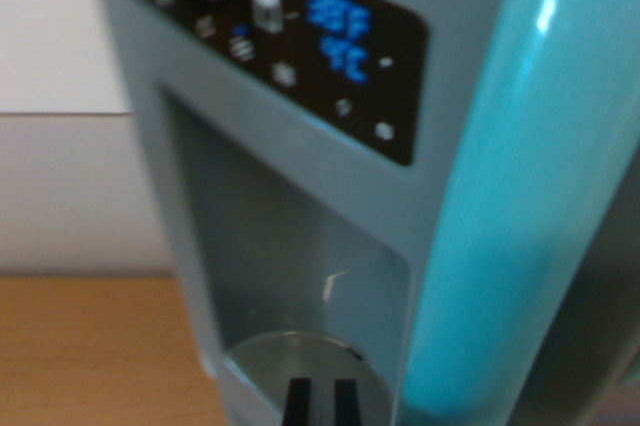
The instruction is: Close fridge door
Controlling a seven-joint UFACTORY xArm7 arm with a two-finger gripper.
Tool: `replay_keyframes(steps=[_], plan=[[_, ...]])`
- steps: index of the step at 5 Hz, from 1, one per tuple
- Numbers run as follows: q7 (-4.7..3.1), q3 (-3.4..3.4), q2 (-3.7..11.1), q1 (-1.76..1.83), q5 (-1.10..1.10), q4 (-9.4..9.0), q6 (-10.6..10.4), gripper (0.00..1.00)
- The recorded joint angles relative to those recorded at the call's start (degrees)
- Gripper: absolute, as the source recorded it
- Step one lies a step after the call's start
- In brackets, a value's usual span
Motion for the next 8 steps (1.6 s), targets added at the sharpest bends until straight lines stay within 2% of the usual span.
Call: replay_keyframes(steps=[1, 2, 3, 4, 5, 6, 7, 8], plan=[[0.00, 0.00, 0.00, 0.00, 0.00, 0.00, 0.0, 1.00], [0.00, -1.48, 2.12, 0.00, 0.00, 1.35, 0.0, 1.00], [0.00, -1.48, 2.12, 0.00, 0.00, 1.35, 0.0, 1.00], [0.00, -2.83, 4.15, 0.00, 0.00, 2.89, 0.0, 1.00], [0.00, -2.83, 4.15, 0.00, 0.00, 2.89, 0.0, 1.00], [0.00, -3.98, 6.22, 0.00, 0.00, 4.51, 0.0, 1.00], [0.00, -3.98, 6.22, 0.00, 0.00, 4.51, 0.0, 1.00], [0.00, -5.09, 8.38, 0.00, 0.00, 6.51, 0.0, 1.00]])
